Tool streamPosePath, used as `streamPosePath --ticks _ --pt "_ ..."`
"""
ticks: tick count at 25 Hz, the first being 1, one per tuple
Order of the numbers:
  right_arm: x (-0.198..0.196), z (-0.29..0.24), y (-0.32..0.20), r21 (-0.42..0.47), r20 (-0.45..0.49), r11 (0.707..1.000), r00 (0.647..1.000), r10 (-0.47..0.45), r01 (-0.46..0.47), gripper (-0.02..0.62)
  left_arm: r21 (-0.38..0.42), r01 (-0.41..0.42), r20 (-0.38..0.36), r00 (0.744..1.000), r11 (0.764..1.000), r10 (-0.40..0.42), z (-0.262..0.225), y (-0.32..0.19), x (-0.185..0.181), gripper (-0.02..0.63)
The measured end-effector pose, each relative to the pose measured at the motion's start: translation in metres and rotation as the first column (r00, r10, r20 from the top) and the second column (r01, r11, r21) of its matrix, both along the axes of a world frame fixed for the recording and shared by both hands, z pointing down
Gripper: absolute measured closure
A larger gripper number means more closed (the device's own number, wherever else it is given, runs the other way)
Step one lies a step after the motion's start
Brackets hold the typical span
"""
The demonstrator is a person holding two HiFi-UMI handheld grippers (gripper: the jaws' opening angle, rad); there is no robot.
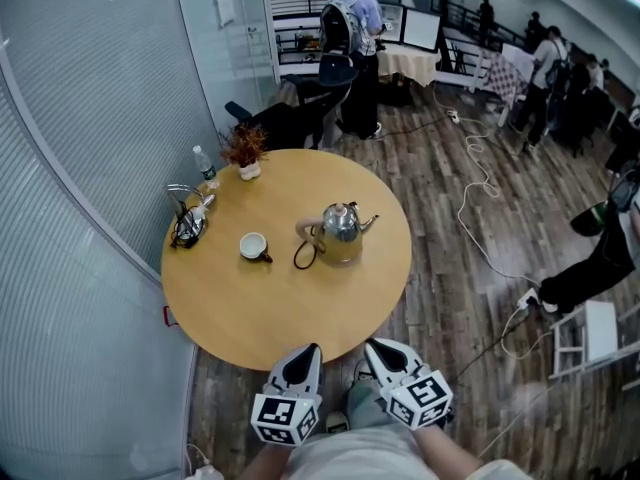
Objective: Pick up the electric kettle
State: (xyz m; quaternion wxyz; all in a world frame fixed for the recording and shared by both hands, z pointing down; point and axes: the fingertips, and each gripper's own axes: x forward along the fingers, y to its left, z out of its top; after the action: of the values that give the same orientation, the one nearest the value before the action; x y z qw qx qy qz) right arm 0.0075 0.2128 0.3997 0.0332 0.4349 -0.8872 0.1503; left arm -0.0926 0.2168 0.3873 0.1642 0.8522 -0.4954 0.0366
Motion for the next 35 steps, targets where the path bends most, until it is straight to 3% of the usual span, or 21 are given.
streamPosePath --ticks 12,22,35 --pt "0.008 0.004 -0.102 -0.005 -0.006 0.999 0.999 -0.054 0.054 0.563 -0.003 0.021 0.002 1.0 1.0 -0.021 0.005 -0.102 0.019 0.603" --pt "0.044 0.005 -0.192 -0.009 -0.007 0.997 0.997 -0.079 0.078 0.563 0.016 0.066 -0.008 0.998 0.998 -0.066 0.0 -0.185 0.04 0.603" --pt "0.073 0.023 -0.239 -0.048 -0.02 0.994 0.995 -0.103 0.102 0.563 -0.035 0.127 0.035 0.991 0.991 -0.125 0.021 -0.222 0.056 0.603"
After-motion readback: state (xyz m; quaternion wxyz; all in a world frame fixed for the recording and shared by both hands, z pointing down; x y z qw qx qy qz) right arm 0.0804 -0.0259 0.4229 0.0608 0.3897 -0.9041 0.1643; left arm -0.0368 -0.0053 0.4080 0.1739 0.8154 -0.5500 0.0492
